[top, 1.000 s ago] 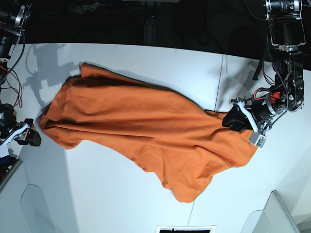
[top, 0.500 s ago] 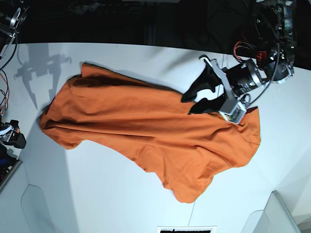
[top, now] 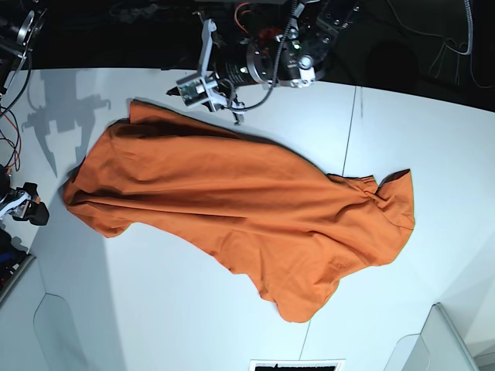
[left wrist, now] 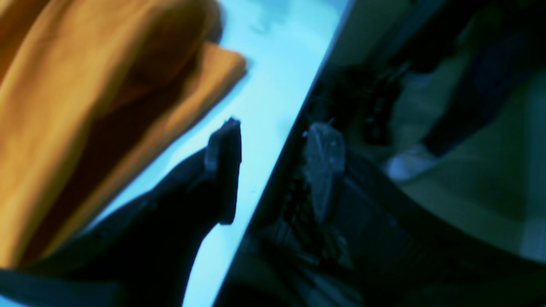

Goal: Layout the t-shirt on the table in an organized manner, then fold the t-shirt properly
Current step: 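Release the t-shirt and move the left gripper to its collar edge, then grasp the collar edge with the left gripper and drag it along the table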

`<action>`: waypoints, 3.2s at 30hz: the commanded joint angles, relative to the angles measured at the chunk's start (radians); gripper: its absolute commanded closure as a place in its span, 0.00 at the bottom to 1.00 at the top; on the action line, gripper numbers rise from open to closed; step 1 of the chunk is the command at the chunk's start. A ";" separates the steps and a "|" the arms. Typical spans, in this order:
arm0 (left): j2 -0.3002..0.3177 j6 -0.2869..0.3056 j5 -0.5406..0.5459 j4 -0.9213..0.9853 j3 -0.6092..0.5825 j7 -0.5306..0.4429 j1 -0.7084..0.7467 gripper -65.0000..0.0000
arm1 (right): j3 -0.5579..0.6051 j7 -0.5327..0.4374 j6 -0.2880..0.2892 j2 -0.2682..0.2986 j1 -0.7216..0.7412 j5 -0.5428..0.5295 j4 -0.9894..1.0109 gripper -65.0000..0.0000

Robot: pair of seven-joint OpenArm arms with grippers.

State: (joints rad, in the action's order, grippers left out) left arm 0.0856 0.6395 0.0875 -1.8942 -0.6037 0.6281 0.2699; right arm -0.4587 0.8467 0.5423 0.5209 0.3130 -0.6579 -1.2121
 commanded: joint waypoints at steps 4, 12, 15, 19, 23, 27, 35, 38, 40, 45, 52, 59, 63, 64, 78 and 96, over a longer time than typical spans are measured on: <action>-0.006 -0.200 -0.176 0.092 -0.097 -0.087 -0.087 0.57 | -0.005 -0.027 0.003 0.024 0.022 -0.015 -0.014 0.50; -0.006 -0.232 -0.245 0.274 -0.185 -0.085 -0.245 0.57 | -0.005 -0.035 0.003 0.025 0.022 -0.015 -0.014 0.50; -0.005 -0.232 -0.261 0.284 -0.212 -0.086 -0.245 0.57 | -0.005 -0.036 0.003 0.024 0.023 -0.016 -0.014 0.50; -0.006 -0.234 -0.289 0.292 -0.235 -0.102 -0.245 0.62 | -0.005 -0.038 0.003 0.024 0.022 -0.016 -0.014 0.50; -0.005 -0.235 -0.290 0.292 -0.235 -0.101 -0.245 0.97 | -0.004 -0.039 0.003 0.019 0.022 -0.020 -0.014 0.51; -0.005 -0.235 -0.291 0.285 -0.235 -0.070 -0.235 1.00 | 0.046 -0.098 0.003 0.008 0.022 -0.029 -0.014 0.51; 0.001 -0.154 -0.286 0.129 -0.235 -0.046 -0.118 1.00 | 0.296 -0.228 -0.061 0.007 0.053 0.051 -0.014 0.51; 0.001 -0.131 -0.220 0.122 -0.235 -0.026 -0.108 1.00 | 0.355 -0.229 -0.067 -0.011 0.078 0.053 -0.014 0.51; 0.000 -0.126 -0.192 0.122 -0.235 -0.025 -0.103 1.00 | 0.375 -0.224 -0.063 -0.026 0.083 0.054 -0.014 0.51; 0.001 -0.126 -0.183 0.122 -0.227 -0.014 -0.100 1.00 | 0.402 -0.220 -0.017 -0.075 0.083 0.077 -0.014 0.51; 0.000 -0.126 -0.184 0.122 -0.226 -0.011 -0.101 1.00 | 0.402 -0.213 0.016 -0.131 0.084 0.029 -0.014 0.65; 0.001 -0.126 -0.188 0.122 -0.225 -0.011 -0.101 1.00 | 0.402 -0.190 0.024 -0.159 0.110 0.010 -0.015 1.00; 0.001 -0.126 -0.196 0.122 -0.175 -0.011 -0.101 1.00 | 0.402 -0.138 0.024 -0.158 0.110 0.003 -0.015 1.00; 0.001 -0.126 -0.196 0.122 -0.151 -0.011 -0.101 1.00 | 0.402 -0.123 0.026 -0.158 0.109 0.003 -0.015 1.00; 0.035 -0.021 -0.026 0.122 0.210 -0.027 -0.104 1.00 | 0.414 0.068 0.045 -0.153 0.082 -0.105 -0.014 1.00; 0.250 0.054 0.202 0.122 0.370 0.048 -0.098 1.00 | 0.460 0.085 0.037 -0.152 0.006 0.006 -0.014 1.00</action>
State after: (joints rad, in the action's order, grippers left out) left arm 0.3275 0.6861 0.2893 -1.7535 -0.2382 0.6735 0.1780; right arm 0.0071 0.9314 0.5735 0.3542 0.2974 -0.6636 -1.2118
